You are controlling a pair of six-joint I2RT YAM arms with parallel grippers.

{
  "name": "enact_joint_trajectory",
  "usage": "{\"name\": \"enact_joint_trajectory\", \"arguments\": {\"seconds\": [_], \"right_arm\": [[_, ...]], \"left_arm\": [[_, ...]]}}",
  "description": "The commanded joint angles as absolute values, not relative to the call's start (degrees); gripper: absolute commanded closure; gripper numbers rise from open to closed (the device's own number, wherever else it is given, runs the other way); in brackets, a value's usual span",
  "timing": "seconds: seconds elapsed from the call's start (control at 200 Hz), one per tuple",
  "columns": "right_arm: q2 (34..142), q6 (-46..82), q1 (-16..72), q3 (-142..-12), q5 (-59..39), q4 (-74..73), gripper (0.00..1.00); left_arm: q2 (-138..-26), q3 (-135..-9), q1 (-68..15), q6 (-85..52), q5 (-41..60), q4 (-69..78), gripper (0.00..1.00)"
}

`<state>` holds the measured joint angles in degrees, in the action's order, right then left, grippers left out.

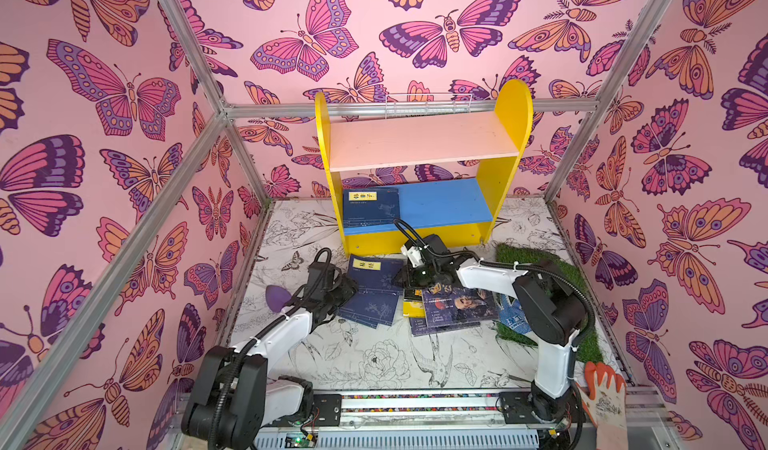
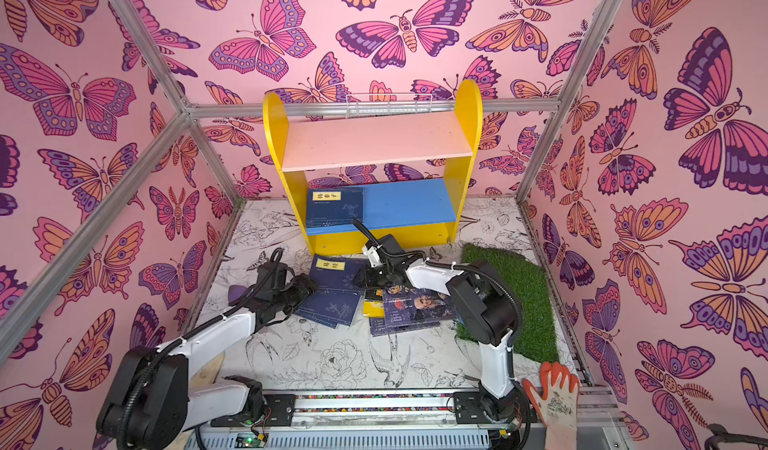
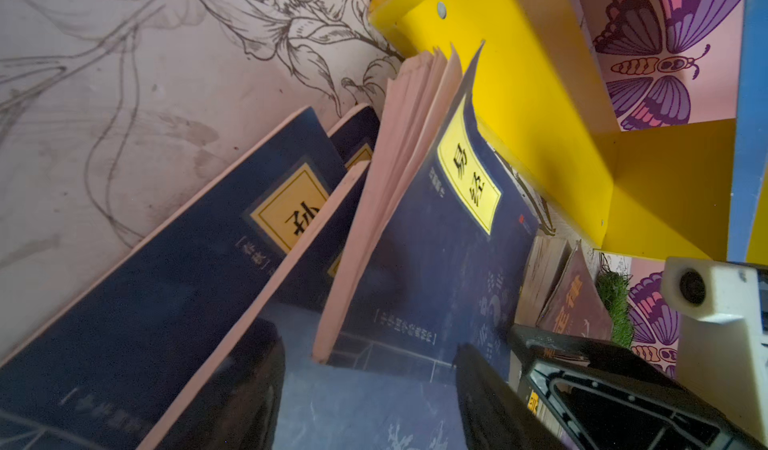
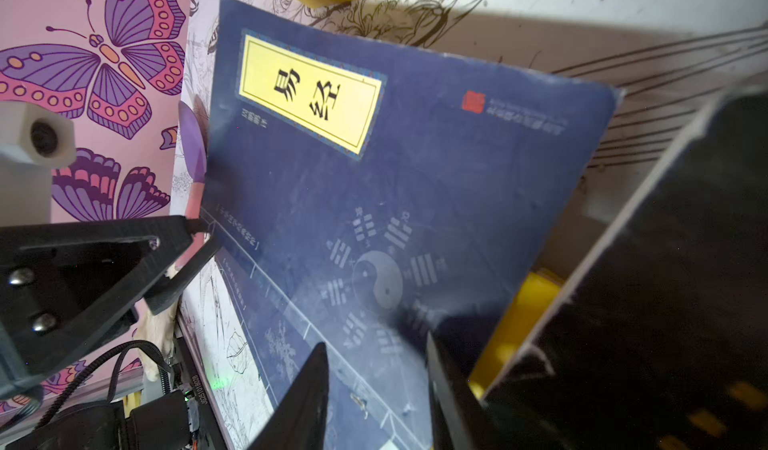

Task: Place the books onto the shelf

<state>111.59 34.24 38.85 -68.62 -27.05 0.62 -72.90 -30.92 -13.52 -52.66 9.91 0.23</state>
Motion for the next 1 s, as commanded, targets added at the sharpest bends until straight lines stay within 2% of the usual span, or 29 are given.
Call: {"name": "enact_joint_trajectory", "arguments": {"seconds": [0.0, 0.19, 0.27, 0.336, 0.421, 0.471, 0.556, 0.771, 0.821, 0.927, 0.997], "right_arm": [[113.7, 33.0, 39.3, -68.9, -27.3, 4.0, 0.62], [113.3, 32.8, 39.3, -68.6, -27.3, 4.1, 0.62], [113.1, 32.6, 39.3, -68.3, -27.3, 4.3, 0.62], [112.6, 32.4, 39.3, -68.0, -27.3, 4.2, 0.62], [111.5, 31.9, 39.3, -67.9, -27.4, 4.4, 0.62], [110.6, 31.5, 39.2, -68.0, -27.6, 4.4, 0.62], [108.5, 31.7, 38.7, -67.7, -28.7, 3.7, 0.62], [101.2, 32.7, 35.3, -65.3, -31.8, 0.1, 0.59], [100.3, 33.4, 34.8, -65.0, -34.1, -1.0, 0.55], [99.4, 34.9, 34.6, -64.8, -40.7, -2.3, 0.37], [99.1, 38.1, 34.6, -63.6, -43.8, -5.7, 0.33]], "left_arm": [[-76.2, -31.4, -13.1, -51.7, 12.7, 5.3, 0.35], [-79.9, -31.3, -13.2, -51.5, 15.0, 12.2, 0.45], [-80.5, -31.0, -13.2, -51.4, 15.6, 15.5, 0.59], [-80.6, -30.9, -13.2, -51.5, 16.5, 17.4, 0.75], [-79.6, -30.4, -13.2, -51.7, 16.7, 18.5, 0.93], [-78.0, -29.5, -13.2, -52.2, 16.3, 18.7, 1.0], [-73.6, -27.1, -13.2, -53.2, 15.2, 18.8, 1.0], [-52.7, -17.3, -12.3, -58.3, 15.5, 23.6, 1.0], [-48.2, -14.7, -11.7, -60.7, 15.6, 25.7, 1.0], [-40.8, -12.7, -10.9, -63.8, 15.2, 27.3, 1.0], [-37.6, -12.1, -10.8, -65.3, 14.1, 28.9, 1.0]]}}
